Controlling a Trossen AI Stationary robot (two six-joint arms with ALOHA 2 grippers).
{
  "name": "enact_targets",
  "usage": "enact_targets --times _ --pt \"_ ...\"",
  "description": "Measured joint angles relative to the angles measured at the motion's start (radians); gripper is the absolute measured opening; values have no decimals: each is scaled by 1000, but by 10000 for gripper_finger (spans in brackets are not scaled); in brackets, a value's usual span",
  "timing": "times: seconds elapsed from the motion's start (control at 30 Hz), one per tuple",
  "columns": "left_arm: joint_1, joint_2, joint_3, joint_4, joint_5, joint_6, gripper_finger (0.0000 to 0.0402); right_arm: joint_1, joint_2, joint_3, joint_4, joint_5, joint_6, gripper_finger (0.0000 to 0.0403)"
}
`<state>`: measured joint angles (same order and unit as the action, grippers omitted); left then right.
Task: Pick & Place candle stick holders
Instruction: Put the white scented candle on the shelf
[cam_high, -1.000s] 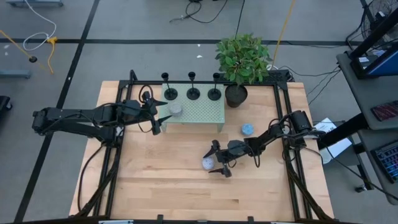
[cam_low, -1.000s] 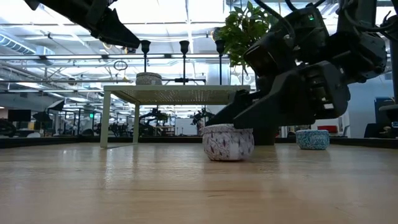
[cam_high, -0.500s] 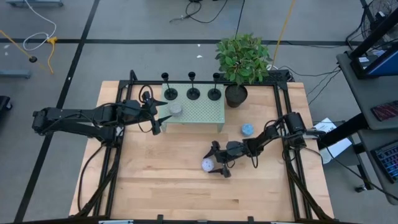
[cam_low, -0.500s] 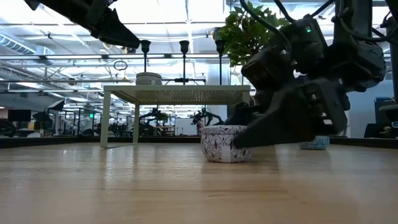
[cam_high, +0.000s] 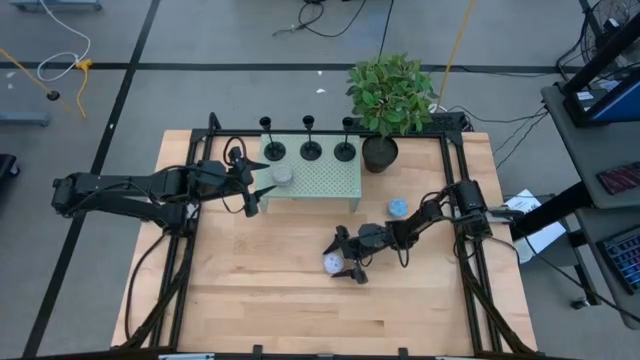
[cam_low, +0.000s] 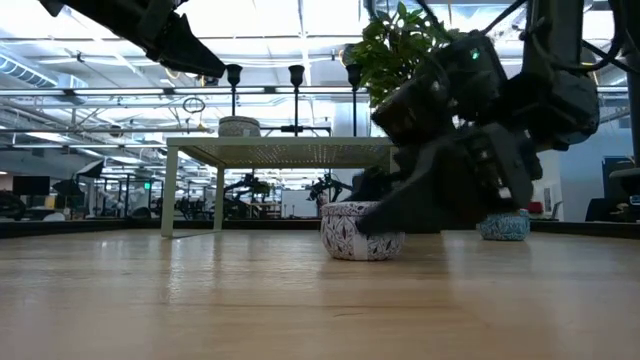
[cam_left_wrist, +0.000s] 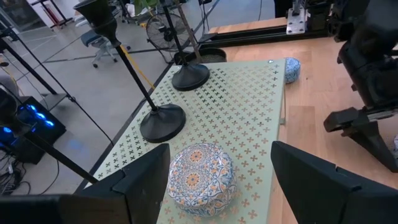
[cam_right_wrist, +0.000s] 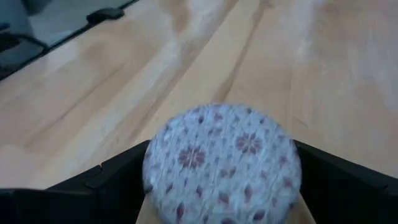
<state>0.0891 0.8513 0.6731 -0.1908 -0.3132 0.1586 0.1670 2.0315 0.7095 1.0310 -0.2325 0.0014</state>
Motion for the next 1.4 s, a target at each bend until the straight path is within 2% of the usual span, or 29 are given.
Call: enact_targets --times 0.3,0.57,0.83,1.13,1.33,1.4 --pt "0 0 0 -15 0 1 280 -10 77 19 104 -35 42 344" --pt "0 0 0 -19 0 0 280 -10 77 19 94 -35 40 333" --pt "0 0 0 -20 0 -1 280 -10 76 19 95 -37 40 287" --pt "0 0 0 -20 0 -2 280 -12 -3 17 90 -36 69 300" --pt "0 0 0 -20 0 -2 280 -47 -156 16 -31 -25 96 288" --pt "0 0 0 -20 0 -2 280 -63 -226 16 -76 17 85 288"
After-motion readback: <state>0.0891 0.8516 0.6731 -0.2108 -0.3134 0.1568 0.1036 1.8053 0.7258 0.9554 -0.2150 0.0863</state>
